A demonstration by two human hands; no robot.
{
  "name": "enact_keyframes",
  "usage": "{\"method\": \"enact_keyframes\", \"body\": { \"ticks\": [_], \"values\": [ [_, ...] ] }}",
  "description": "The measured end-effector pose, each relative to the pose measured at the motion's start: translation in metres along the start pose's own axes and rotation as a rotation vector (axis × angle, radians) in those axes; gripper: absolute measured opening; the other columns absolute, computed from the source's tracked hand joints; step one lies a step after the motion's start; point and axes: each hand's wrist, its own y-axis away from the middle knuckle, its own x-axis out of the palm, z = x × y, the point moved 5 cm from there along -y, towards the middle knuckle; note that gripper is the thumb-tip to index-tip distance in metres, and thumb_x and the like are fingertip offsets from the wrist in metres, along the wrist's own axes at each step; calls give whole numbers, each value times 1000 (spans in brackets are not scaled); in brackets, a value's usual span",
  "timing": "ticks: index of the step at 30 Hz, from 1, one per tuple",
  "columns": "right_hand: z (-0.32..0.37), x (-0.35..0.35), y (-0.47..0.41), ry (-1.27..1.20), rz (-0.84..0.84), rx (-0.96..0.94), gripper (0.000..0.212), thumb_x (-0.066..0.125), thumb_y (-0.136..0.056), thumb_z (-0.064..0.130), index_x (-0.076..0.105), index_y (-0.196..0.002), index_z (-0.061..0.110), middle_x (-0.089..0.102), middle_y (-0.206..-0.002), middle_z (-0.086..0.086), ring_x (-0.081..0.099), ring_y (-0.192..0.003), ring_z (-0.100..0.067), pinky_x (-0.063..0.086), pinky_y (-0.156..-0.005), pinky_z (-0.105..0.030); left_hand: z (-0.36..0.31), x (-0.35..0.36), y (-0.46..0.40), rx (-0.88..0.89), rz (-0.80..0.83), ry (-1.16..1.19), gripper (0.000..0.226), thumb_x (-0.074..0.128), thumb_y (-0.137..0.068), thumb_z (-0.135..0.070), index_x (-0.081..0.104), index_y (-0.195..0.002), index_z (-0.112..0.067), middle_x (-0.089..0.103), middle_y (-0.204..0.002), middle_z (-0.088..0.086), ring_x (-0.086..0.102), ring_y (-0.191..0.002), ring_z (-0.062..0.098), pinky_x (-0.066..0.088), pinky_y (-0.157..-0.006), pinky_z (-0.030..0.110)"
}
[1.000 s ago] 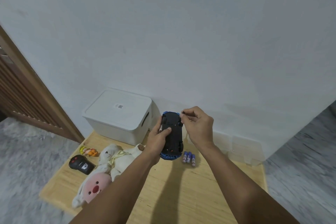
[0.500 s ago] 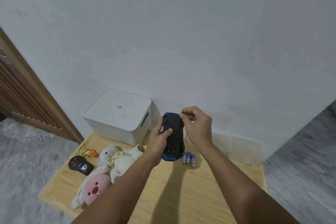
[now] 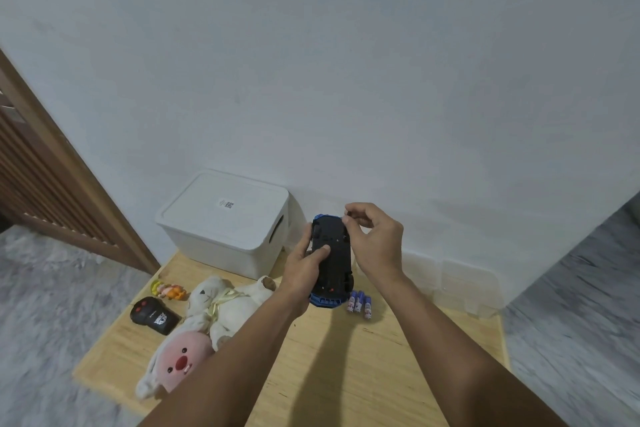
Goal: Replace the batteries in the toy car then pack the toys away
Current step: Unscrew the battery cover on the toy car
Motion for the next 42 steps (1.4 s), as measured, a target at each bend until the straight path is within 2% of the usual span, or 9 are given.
{"method": "enact_keyframes", "body": {
  "ticks": [5,9,14,22,29,32,35,39,42],
  "values": [
    [1,-1,0,6,-12,-38,19,71,-83,7,75,-101,13,71,-91,12,63,-82,11,50,-79,-8,-1,1,1,-10,-4,16,57,57,-95,-14,41,-143,-41,72,-107,1,70,-96,27,58,-85,45],
    [2,-1,-1,-23,-24,-25,17,77,-78,12,76,-95,16,69,-87,10,65,-79,-1,51,-73,-12,-1,3,2,-10,-8,9,58,57,-95,-15,40,-144,-41,71,-105,-2,70,-95,24,58,-84,42],
    [2,0,-3,-1,5,-14,18,69,-84,4,75,-100,11,70,-89,9,67,-83,-4,53,-82,-19,-1,2,3,-19,-11,6,58,57,-95,-15,40,-144,-41,73,-102,-1,70,-95,26,56,-87,47],
    [-2,2,-3,-72,14,30,20,75,-80,9,76,-97,20,69,-90,12,66,-84,-4,51,-77,-14,-1,1,2,-13,0,10,57,57,-95,-15,41,-143,-41,73,-103,-1,71,-94,24,57,-86,43],
    [-1,1,-4,-43,34,29,23,64,-87,3,73,-105,13,71,-91,11,68,-86,-1,51,-81,-12,-2,0,1,-7,12,1,55,55,-96,-15,42,-143,-40,75,-100,0,72,-91,25,58,-84,46],
    [0,1,-3,-50,12,13,21,71,-84,10,74,-104,14,71,-94,9,67,-84,-1,51,-78,-10,-2,1,1,-2,17,2,55,55,-96,-15,43,-142,-41,75,-96,-3,72,-90,23,59,-80,41],
    [-3,1,-6,-94,-2,78,19,75,-81,11,75,-99,17,71,-86,11,67,-78,-2,53,-75,-12,-1,1,1,-7,14,-1,55,56,-96,-15,42,-141,-42,75,-95,-5,72,-89,22,59,-78,39],
    [-6,4,-9,-141,48,146,23,62,-88,3,72,-106,13,71,-88,7,69,-86,-8,53,-78,-15,0,0,-1,-13,18,-2,56,56,-96,-16,41,-143,-41,74,-105,1,71,-94,25,58,-83,43],
    [-4,0,-9,-219,-21,180,29,52,-91,-3,68,-104,16,69,-89,4,67,-83,-9,54,-77,-16,-1,0,-2,-2,15,-10,57,56,-95,-16,40,-145,-40,72,-109,3,71,-96,25,58,-85,44]
  ]
}}
